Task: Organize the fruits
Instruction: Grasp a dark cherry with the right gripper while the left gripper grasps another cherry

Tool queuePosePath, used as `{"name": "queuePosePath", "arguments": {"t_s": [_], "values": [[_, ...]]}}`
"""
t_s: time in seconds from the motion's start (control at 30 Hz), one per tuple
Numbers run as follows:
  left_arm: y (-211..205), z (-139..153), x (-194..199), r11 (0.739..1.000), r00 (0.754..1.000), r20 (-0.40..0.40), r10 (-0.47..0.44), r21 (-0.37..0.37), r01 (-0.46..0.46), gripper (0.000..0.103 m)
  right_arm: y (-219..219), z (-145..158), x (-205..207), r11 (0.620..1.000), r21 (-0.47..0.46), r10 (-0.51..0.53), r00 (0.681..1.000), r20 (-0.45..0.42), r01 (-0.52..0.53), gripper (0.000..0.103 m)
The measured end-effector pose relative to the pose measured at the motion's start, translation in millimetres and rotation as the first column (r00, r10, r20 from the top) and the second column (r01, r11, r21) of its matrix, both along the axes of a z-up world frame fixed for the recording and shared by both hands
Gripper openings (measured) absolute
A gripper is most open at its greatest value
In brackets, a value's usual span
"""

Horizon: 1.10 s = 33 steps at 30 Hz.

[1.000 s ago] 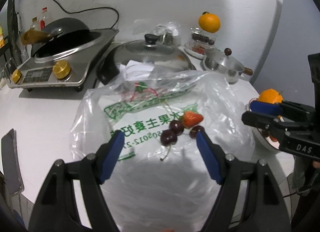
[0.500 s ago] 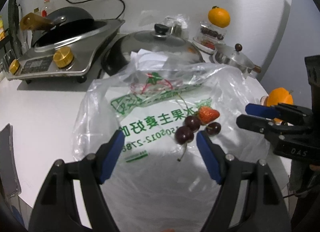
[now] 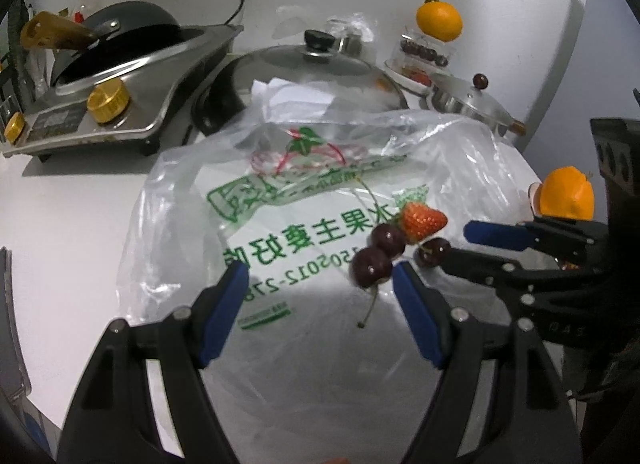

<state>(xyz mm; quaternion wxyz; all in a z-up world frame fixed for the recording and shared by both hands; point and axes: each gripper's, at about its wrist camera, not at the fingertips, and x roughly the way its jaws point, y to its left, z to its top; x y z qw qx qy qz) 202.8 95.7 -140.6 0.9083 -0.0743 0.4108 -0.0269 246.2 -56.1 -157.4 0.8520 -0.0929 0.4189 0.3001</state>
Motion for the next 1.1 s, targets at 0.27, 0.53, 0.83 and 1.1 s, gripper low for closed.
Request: {"name": "queuePosePath", "arguments": {"t_s": [0.27, 0.53, 0.83, 1.1], "values": [[-3.9, -5.2, 6.9, 1.0, 1.0, -0.017, -0.015, -0.003, 0.015, 0.076, 6.2, -12.2, 6.6, 1.0, -0.007, 0.013, 1.0, -0.027, -0.014, 0.044], [-6.8, -9.4, 12.0, 1.0, 0.999, -0.031, -0.022, -0.001, 0.022, 0.076, 13.3, -19.0, 8.9, 0.999, -0.022, 0.036, 0.999, -0.034, -0.037, 0.044], [-16.0, -12.1, 18.7, 0.999, 0.998, -0.04, -0.044, 0.007, 0.045, 0.076, 13.0, -21.7, 11.7, 0.999, -0.029, 0.038, 0.999, -0.031, -0.039, 0.037], [-27.7, -11.9, 23.2, 0.995, 0.997, -0.027, -0.077, 0.066, 0.079, 0.076, 5.4, -19.9, 11.3, 0.999, -0.022, 0.038, 0.999, -0.024, -0.038, 0.029]]}}
